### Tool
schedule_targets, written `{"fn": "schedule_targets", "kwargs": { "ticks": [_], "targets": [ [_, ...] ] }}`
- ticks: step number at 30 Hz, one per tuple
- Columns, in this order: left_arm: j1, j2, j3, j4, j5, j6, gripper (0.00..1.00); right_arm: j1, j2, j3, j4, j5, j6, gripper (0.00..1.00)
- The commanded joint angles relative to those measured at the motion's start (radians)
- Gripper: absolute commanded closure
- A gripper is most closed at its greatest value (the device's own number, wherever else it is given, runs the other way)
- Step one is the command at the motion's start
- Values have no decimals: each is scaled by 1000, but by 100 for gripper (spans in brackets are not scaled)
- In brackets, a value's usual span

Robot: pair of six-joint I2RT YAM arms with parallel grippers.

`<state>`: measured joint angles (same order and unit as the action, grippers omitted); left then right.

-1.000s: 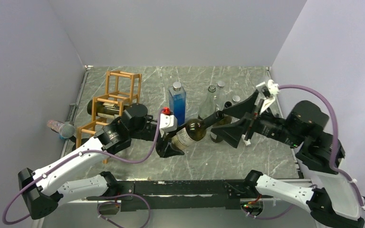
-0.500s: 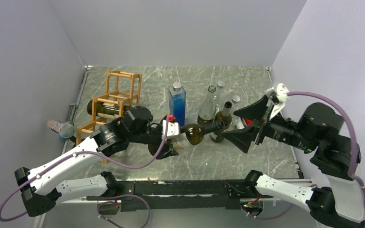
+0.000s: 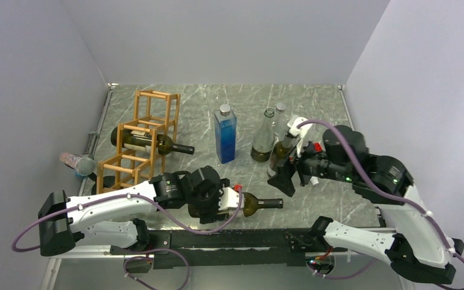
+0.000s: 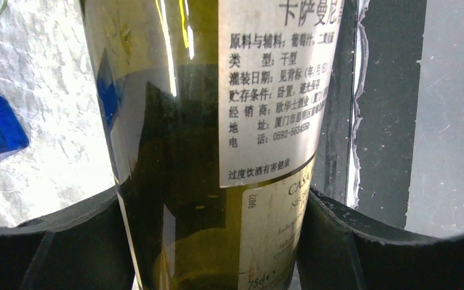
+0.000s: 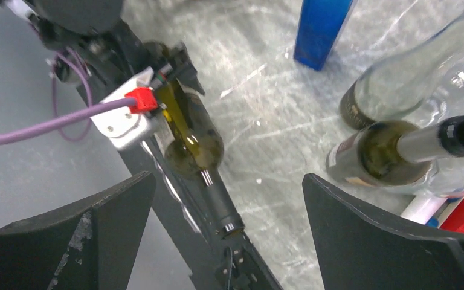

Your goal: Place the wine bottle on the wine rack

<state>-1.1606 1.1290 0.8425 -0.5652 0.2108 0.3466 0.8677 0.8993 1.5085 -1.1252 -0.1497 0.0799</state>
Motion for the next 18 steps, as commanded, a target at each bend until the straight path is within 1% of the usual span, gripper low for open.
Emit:
{"fn": "schedule_targets", "kwargs": {
  "ticks": [1, 6, 10, 13, 16, 18],
  "targets": [
    [-39, -48, 22, 158, -40, 6, 99, 9, 26, -86, -45, -48, -98, 3],
    [-48, -60, 33, 145, -68, 10, 99, 47, 51, -162, -23, -106, -114, 3],
    [-48, -60, 30, 135, -107, 13, 99, 73, 72, -209, -15, -102, -115, 3],
    [-48, -60, 30, 135, -110, 20, 99, 84, 93, -232, -12, -100, -117, 3],
    [-48, -53, 41, 132, -106, 23, 99, 91, 109, -242, -9, -132, -125, 8],
    [-48, -43, 52, 121, -109, 17, 99, 93, 103, -254, 20, -175, -127, 10]
  ]
}}
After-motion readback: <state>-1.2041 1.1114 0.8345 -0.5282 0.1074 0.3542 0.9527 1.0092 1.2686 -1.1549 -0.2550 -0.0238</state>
